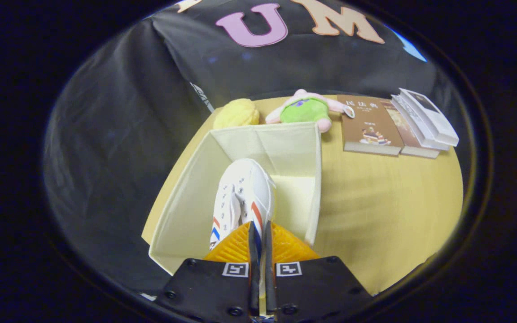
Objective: Open the storage box then place both shoes into the box .Put the left shoe in first, then the right shoe, with the right side of both shoes facing outward in a uniform manner.
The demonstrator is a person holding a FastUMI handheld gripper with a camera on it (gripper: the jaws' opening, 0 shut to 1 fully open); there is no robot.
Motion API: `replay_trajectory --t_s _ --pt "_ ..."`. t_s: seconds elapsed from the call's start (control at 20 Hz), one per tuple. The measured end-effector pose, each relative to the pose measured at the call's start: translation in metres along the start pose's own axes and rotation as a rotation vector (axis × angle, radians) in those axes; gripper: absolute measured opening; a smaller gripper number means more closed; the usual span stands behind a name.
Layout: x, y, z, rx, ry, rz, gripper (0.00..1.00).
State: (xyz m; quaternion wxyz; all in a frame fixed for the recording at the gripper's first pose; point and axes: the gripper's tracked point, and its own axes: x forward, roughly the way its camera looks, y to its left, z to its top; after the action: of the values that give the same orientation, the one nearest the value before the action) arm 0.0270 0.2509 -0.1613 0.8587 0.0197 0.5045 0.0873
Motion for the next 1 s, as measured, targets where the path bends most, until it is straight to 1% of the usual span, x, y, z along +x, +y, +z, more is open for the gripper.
replay_trajectory --t_s 0.05,0.2,0.3,0.45,0.65,0.75,0.9,1.0 --pt "-0.001 0.002 0.001 -0.012 -0.012 0.009 0.14" --pt "-0.017 0.019 0.007 -0.009 -0.041 0.120 0.29" --pt "-0.036 0.014 0.013 -0.007 -0.070 0.156 0.55" --pt "-0.060 -0.008 0.020 -0.041 -0.136 0.155 0.94" --pt "-0.086 -0.047 0.025 -0.094 -0.272 0.127 0.97" --pt "-0.098 -0.070 0.034 -0.103 -0.384 0.110 0.98" --pt "-0.125 -0.105 0.050 -0.129 -0.607 0.058 0.98" --pt "-0.149 -0.126 0.067 -0.194 -0.793 0.010 0.98"
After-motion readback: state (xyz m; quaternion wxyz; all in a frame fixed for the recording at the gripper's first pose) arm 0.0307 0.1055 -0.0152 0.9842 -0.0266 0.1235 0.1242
